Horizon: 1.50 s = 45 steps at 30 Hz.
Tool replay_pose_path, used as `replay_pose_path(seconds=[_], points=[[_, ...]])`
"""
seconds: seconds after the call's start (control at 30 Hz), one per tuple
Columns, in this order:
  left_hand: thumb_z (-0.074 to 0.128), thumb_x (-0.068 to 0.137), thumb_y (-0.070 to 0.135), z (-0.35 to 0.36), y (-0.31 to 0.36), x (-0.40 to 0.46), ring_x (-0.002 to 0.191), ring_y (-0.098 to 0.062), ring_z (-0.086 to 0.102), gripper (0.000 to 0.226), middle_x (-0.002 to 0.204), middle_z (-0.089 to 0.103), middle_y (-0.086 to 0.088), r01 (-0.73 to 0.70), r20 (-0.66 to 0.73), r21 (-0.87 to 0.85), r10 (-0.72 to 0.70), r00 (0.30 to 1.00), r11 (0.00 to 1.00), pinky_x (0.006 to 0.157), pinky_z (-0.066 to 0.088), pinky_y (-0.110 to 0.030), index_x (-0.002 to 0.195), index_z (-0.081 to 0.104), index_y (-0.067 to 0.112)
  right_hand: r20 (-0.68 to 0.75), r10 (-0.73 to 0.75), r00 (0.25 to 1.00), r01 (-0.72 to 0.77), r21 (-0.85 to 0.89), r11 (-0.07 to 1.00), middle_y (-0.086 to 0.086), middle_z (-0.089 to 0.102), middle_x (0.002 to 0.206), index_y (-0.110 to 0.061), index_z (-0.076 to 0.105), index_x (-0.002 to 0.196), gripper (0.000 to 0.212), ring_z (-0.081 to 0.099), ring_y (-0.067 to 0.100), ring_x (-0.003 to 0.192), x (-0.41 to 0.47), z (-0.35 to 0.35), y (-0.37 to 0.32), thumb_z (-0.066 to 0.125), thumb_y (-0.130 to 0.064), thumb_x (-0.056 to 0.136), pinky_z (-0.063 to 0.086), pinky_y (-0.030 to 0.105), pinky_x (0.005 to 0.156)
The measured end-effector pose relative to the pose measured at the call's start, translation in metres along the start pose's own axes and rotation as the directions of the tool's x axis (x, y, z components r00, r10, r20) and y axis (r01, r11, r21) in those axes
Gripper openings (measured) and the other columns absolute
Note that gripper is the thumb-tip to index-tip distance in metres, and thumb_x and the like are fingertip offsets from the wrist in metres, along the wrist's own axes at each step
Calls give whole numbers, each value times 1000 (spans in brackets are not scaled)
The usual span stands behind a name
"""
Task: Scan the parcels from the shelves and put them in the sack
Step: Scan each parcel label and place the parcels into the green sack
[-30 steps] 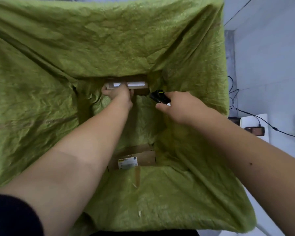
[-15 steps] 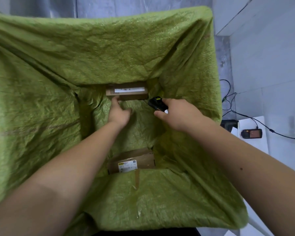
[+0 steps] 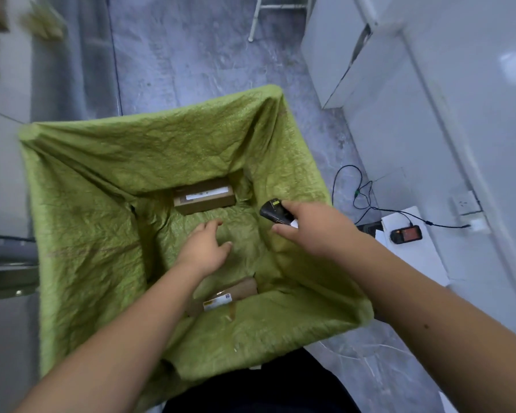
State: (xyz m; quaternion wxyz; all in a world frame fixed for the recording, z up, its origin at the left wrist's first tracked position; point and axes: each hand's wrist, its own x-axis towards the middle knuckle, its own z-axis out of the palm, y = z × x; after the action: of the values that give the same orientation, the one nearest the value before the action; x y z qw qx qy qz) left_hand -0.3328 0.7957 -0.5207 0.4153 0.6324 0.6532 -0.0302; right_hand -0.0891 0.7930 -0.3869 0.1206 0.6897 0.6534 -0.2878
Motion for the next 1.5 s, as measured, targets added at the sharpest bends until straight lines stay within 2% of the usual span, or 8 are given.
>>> replay_pose_path(seconds=[0.2, 0.47, 0.6, 0.73, 0.87, 1.07, 1.33, 1.5], points=[[64, 94, 51, -20, 59, -48, 148, -28, 40, 72, 163, 40, -5, -165, -65, 154, 177, 982, 974, 119, 39, -46, 158, 38, 30, -127, 23, 992, -15, 64, 998, -1, 67, 123, -34, 49, 148, 62, 62, 26, 109, -52, -14, 17, 51, -68, 95, 43, 35, 73], [64, 93, 56, -22, 107, -134, 148, -26, 38, 72, 162, 41, 0, -169, -267, 273, 244, 932, 947, 119, 36, -42, 157, 40, 33, -204, -83, 975, 94, 45, 995, 0, 69, 116, -35, 52, 144, 60, 63, 28, 106, -111, -23, 40, 52, -69, 95, 42, 35, 71], [63, 95, 56, -5, 123, -187, 149, -23, 37, 71, 162, 40, 0, -96, -396, 274, 203, 896, 957, 118, 35, -41, 157, 40, 33, -229, -199, 953, 210, 24, 977, -4, 66, 97, -31, 59, 123, 43, 60, 22, 84, -149, -22, 57, 53, -65, 96, 42, 34, 61], [65, 93, 56, 18, 127, -250, 149, -23, 37, 71, 161, 42, -2, -13, -533, 224, 134, 835, 974, 120, 35, -41, 156, 44, 32, -229, -340, 912, 345, -19, 938, -3, 64, 93, -30, 59, 110, 37, 61, 24, 86, -193, -18, 68, 53, -63, 96, 49, 39, 69], [65, 92, 57, 37, 119, -316, 150, -24, 37, 72, 163, 40, -3, 110, -616, 137, -2, 788, 984, 121, 35, -45, 156, 44, 33, -199, -471, 859, 463, -89, 882, -2, 65, 93, -28, 61, 110, 39, 63, 27, 91, -235, -5, 63, 54, -63, 95, 45, 36, 66], [65, 92, 57, 55, 98, -417, 149, -24, 37, 71, 163, 40, -2, 252, -712, 22, -162, 683, 967, 120, 34, -46, 156, 43, 35, -172, -652, 738, 637, -141, 758, 3, 69, 129, -25, 59, 137, 62, 64, 29, 117, -288, 6, 21, 54, -69, 93, 54, 38, 88], [65, 92, 57, 78, 46, -557, 149, -23, 36, 72, 163, 39, 0, 425, -813, -133, -344, 469, 896, 118, 34, -44, 157, 41, 36, -54, -882, 467, 865, -179, 469, 2, 71, 111, -27, 60, 131, 51, 67, 28, 101, -388, 38, -85, 53, -63, 97, 56, 41, 84], [63, 93, 58, 101, 8, -660, 150, -22, 34, 71, 163, 39, 0, 537, -853, -232, -435, 289, 811, 119, 29, -40, 157, 41, 36, -2, -951, 310, 933, -189, 305, -6, 63, 83, -32, 60, 113, 34, 63, 21, 81, -471, 74, -152, 54, -60, 96, 48, 35, 65]])
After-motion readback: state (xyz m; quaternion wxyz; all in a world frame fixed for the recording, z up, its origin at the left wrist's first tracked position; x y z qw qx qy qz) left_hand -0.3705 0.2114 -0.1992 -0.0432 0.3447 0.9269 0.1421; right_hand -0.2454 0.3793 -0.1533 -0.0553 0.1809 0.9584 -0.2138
